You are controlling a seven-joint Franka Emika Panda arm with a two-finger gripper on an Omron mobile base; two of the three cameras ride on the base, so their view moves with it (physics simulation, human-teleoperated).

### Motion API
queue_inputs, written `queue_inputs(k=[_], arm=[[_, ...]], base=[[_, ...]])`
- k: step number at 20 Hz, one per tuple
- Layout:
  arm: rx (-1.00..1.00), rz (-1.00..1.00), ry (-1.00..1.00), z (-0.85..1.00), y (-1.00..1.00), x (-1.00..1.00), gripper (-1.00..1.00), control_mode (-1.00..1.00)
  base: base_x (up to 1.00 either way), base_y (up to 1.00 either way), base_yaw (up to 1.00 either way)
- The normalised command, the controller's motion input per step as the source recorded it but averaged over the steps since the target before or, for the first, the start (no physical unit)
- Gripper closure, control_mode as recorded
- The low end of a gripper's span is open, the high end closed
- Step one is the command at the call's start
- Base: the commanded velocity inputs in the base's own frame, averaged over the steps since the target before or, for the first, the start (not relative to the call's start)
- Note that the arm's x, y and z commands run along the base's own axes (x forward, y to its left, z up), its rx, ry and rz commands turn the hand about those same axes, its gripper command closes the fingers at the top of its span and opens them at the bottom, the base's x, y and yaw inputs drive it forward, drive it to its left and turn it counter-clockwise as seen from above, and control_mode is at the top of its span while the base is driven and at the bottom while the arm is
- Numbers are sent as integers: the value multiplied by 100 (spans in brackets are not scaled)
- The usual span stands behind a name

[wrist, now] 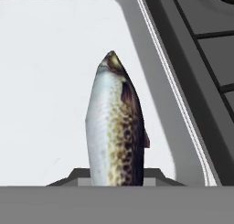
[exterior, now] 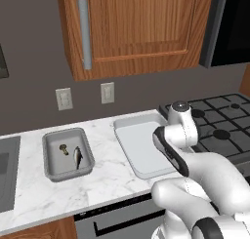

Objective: Place one mushroom and one fish in each tupperware on the nearby counter, to pack two identical lunches.

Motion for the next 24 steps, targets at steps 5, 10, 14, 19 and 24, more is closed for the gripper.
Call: queue_inputs(k=[5, 10, 14, 19, 24], arm=[[0, 0, 0, -21, -4, 22, 100, -100], [0, 0, 1, -21, -3, 21, 100, -100], [0, 0, 2, -21, 0, 22, 100, -100], [0, 0, 1, -20, 0, 18, 100, -100], [0, 0, 1, -18, -6, 13, 100, -100]], base=[[0, 0, 0], [0, 0, 0], [0, 0, 0], [0, 0, 0], [0, 0, 0]])
